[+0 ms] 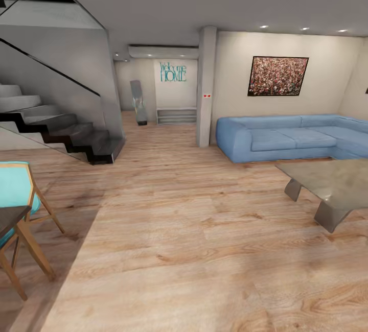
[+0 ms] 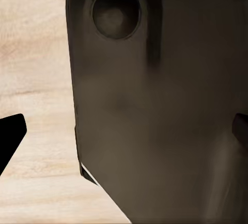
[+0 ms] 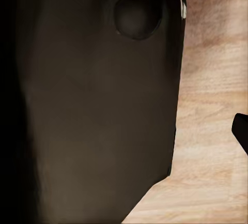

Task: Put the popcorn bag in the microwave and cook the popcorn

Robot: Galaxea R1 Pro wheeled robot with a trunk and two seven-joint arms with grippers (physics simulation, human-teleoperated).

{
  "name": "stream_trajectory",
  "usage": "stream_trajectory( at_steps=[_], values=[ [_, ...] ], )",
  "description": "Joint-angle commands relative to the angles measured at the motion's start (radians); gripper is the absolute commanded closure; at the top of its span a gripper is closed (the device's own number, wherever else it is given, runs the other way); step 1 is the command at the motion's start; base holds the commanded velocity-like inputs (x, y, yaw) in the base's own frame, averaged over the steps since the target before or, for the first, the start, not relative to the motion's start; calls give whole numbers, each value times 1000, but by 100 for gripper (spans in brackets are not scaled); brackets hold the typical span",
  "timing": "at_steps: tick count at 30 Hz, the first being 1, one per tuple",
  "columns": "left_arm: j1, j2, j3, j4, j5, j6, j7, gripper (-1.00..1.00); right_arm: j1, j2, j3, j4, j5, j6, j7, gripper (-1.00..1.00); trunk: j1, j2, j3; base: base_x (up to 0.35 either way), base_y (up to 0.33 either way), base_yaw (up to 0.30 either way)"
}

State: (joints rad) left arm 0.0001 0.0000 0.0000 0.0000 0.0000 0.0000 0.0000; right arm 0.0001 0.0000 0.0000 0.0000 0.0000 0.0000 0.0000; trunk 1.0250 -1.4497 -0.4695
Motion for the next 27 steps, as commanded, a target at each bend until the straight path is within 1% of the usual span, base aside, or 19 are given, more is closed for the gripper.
stream_trajectory(
  at_steps=[1, 2, 5, 9, 15, 17, 19, 27],
  values=[
    [-2, -2, 6, -6, 1, -6, 2, -100, 0, 5, 6, 2, 6, -3, 3, -100, 0, 0, 0, 0, 0, 0],
    [-2, -2, 9, -11, 1, -8, 2, -100, 0, 5, 12, 2, 11, -3, 3, -100, 0, 0, 0, 0, 0, 0],
    [-2, -2, 9, -15, 2, -8, 2, -100, 0, 4, 12, 2, 12, -4, 3, -100, 0, 0, 0, 0, 0, 0],
    [-2, -2, 10, -33, 24, -13, 1, -100, 0, 3, 9, 2, 8, -5, 1, -100, 0, 0, 0, 0, 0, 0],
    [-2, -2, 9, -35, 58, -14, 0, -100, 0, 5, 3, 2, 2, -6, -2, -100, 0, 0, 0, 0, 0, 0],
    [-2, -2, 9, -35, 61, -14, 0, -100, 0, 5, 4, 2, 2, -6, -2, -100, 0, 0, 0, 0, 0, 0],
    [-2, -2, 9, -35, 61, -19, 0, -100, 0, 2, 6, 2, 9, -6, 1, -100, 0, 0, 0, 0, 0, 231],
    [-2, -2, 9, -35, 61, -20, 0, -100, 0, 2, 6, 2, 9, -6, -1, -100, 0, 0, 0, 0, 0, 265]
  ],
)
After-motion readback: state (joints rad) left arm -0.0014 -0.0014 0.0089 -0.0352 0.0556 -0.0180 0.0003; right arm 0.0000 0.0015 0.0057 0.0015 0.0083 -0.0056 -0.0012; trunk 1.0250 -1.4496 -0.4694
